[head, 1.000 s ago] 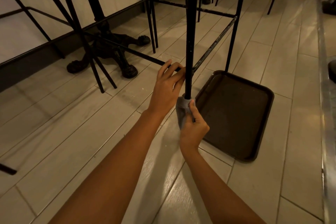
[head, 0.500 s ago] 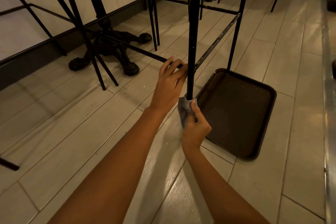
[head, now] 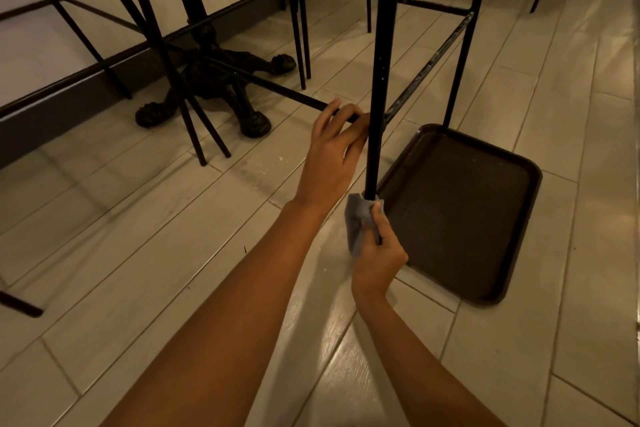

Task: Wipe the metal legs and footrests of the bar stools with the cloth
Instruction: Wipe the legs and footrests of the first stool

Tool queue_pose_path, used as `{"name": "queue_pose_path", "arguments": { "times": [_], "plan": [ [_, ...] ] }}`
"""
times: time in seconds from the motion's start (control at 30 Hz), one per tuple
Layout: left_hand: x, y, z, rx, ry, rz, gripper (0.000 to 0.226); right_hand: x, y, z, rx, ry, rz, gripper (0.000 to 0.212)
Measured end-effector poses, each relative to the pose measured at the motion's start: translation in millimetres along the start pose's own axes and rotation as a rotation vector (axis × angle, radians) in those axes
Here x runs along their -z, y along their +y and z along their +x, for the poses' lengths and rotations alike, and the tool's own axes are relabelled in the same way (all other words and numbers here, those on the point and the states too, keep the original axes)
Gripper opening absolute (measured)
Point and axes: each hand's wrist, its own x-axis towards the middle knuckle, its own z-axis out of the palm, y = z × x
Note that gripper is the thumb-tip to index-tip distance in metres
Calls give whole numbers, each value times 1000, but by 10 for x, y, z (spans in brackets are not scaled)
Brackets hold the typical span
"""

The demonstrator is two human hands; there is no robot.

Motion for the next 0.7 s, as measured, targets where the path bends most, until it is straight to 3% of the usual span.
{"name": "queue_pose_path", "arguments": {
  "times": [0.37, 0.7],
  "plan": [
    [-11, -3, -10, -17, 32, -5, 35, 85, 189, 66, -117, 9, -106, 32],
    [-19, 9, -5, -12, 24, 6, 35, 53, 164, 57, -62, 40, -66, 33]
  ]
}}
